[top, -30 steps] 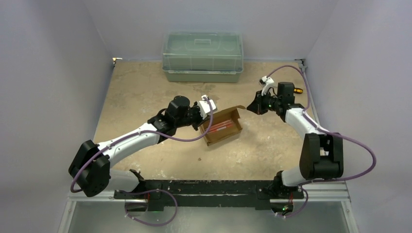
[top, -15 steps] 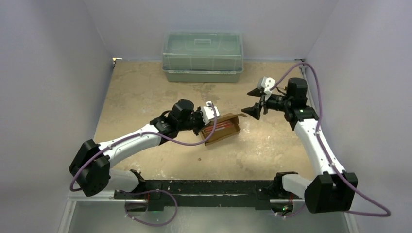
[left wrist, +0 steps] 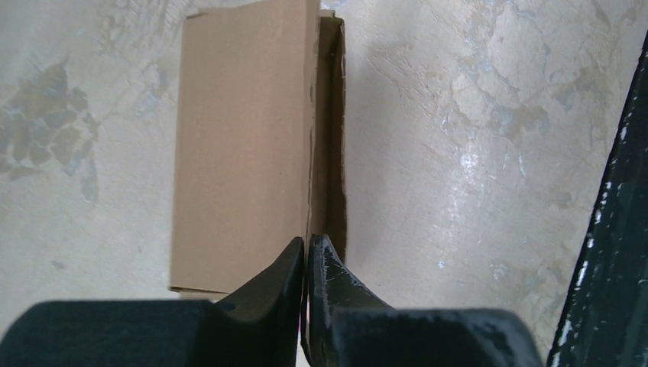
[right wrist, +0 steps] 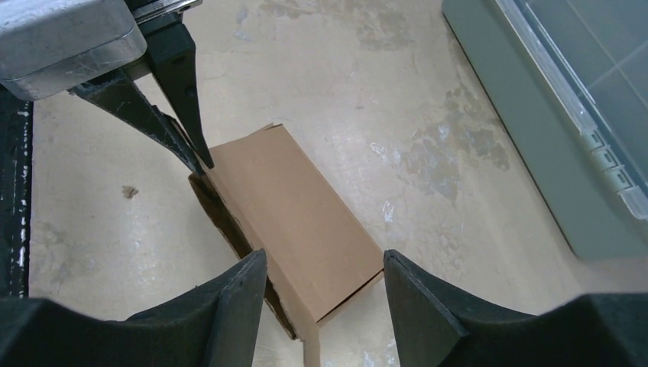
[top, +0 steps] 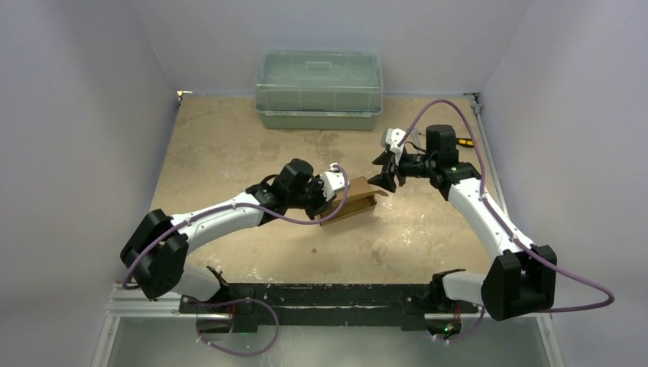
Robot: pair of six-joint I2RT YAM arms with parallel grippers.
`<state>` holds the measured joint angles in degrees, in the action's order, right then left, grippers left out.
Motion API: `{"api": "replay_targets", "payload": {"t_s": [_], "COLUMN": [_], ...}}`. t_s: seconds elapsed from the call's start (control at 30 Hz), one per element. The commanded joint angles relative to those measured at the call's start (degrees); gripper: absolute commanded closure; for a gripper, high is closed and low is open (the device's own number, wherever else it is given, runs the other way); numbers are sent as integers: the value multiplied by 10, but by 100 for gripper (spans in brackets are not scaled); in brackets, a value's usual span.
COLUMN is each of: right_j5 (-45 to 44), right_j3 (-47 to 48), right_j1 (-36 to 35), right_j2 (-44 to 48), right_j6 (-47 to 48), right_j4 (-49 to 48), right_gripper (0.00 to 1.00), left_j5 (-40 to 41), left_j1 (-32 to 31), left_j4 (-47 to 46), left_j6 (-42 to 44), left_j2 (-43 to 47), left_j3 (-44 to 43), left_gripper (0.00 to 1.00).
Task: Fold the paper box
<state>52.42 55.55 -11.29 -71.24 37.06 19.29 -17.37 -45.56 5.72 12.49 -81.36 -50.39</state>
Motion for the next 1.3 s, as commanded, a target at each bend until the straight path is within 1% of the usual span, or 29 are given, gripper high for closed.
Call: {"api": "replay_targets", "payload": {"t_s": [0.0,0.17,0.3,0.37,0.47,0.5,0.53,0.67,0.77,0.87,0.97,1.07,1.13,1.17,1.27], "right_j5": [-30,-43,-39,-29,-37,-46,-57,-95,-118,-145,-176,-191,-190,-184,-176], "right_j3": [1,2,4,7,13,15,18,20,19,19,20,24,24,24,23], "right_j1": [-2,-3,-3,-7,-29,-37,-45,-60,-67,-72,-79,-81,-82,-82,-83], "right_j2": [-10,-12,-21,-32,-53,-61,-69,-101,-127,-152,-172,-184,-184,-182,-180], "right_j6": [-4,-10,-25,-35,-48,-53,-57,-52,-40,-40,-44,-49,-51,-50,-48], "right_j4": [6,9,8,9,11,10,12,29,49,53,49,48,49,49,51], "right_gripper": [40,39,39,40,46,48,53,67,73,76,77,78,78,78,78], "left_j5": [-2,10,-4,-15,-28,-31,-32,-34,-29,-19,-18,-24,-9,2,44], "left_j1": [-3,-3,-3,-3,-3,-3,-3,-3,-3,-1,10,41,70,94,124], "left_j4": [10,12,21,27,39,44,49,63,56,26,0,-29,-47,-58,-98], "left_j6": [-40,-64,-81,-87,-96,-97,-99,-110,-129,-173,-204,-237,-271,-286,-338], "left_j2": [-7,-4,-10,-17,-35,-42,-48,-69,-69,-49,-10,34,63,75,89], "left_j3": [-24,-34,-43,-48,-54,-57,-60,-65,-63,-56,-44,-22,2,15,65], "left_gripper": [89,69,60,58,56,56,56,55,50,39,32,29,26,26,28]}}
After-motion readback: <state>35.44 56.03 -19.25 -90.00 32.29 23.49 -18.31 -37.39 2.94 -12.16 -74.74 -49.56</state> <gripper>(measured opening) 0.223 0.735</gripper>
